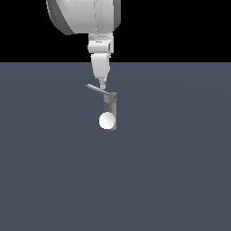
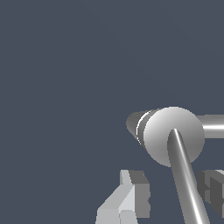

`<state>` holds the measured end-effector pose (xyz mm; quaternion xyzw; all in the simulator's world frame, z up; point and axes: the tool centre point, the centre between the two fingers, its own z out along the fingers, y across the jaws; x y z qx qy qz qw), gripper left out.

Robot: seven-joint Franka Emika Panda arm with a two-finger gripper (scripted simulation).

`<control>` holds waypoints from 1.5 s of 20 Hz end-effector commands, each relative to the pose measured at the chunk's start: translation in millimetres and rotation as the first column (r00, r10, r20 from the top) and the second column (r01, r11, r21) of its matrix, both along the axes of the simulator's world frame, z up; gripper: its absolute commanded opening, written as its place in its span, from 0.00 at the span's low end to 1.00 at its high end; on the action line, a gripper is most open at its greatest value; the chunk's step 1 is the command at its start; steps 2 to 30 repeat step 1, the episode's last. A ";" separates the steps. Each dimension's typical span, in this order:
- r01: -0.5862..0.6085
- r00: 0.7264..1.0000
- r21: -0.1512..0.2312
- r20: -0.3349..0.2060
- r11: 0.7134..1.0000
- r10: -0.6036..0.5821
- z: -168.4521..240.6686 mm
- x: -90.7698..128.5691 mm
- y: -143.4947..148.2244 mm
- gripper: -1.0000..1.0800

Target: Turn on the faucet by rotating a designated handle.

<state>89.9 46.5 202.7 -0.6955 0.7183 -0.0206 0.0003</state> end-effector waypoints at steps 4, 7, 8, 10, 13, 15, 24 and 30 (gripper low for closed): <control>-0.079 0.996 0.029 -0.028 0.996 0.080 -20.3 -7.8 60.9 0.00; -0.079 0.996 0.029 -0.028 0.996 0.080 -20.3 -7.8 60.9 0.00; -0.079 0.996 0.029 -0.028 0.996 0.080 -20.3 -7.8 60.9 0.00; -0.079 0.996 0.029 -0.028 0.996 0.080 -20.3 -7.8 60.9 0.00; -0.079 0.996 0.029 -0.028 0.996 0.080 -20.3 -7.8 60.9 0.00; -0.079 0.996 0.029 -0.028 0.996 0.080 -20.3 -7.8 60.9 0.00; -0.079 0.996 0.029 -0.028 0.996 0.080 -20.3 -7.8 60.9 0.00; -0.079 0.996 0.029 -0.028 0.996 0.080 -20.3 -7.8 60.9 0.00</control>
